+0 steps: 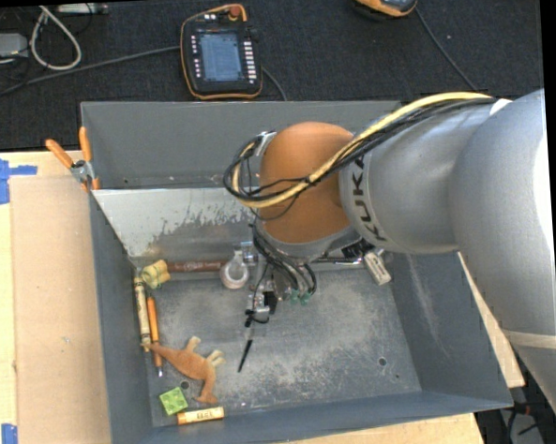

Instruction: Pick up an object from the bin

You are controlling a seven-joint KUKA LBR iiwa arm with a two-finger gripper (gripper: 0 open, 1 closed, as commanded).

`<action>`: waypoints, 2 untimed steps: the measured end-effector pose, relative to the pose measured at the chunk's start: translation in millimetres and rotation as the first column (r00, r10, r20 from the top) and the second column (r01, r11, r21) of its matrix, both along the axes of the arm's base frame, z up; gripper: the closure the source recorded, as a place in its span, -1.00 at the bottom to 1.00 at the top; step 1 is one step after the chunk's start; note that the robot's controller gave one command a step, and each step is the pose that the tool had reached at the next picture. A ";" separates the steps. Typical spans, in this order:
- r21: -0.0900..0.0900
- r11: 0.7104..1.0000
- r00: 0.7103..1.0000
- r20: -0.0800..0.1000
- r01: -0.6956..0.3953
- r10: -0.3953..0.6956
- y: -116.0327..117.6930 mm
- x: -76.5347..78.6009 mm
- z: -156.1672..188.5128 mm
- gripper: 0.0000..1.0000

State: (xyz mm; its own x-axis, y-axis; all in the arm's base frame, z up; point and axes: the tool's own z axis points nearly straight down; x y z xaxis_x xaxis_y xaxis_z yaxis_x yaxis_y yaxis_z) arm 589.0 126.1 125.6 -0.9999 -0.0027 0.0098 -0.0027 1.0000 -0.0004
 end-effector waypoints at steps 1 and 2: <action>0.001 1.000 1.000 0.007 0.005 -0.005 -0.9 2.1 4.6 -1.00; 0.003 0.939 0.939 0.005 -0.344 0.344 -34.3 8.4 -56.5 -1.00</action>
Offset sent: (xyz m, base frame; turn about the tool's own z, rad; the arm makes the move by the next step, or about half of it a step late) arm 0.0082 -0.0337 -0.0556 -0.3532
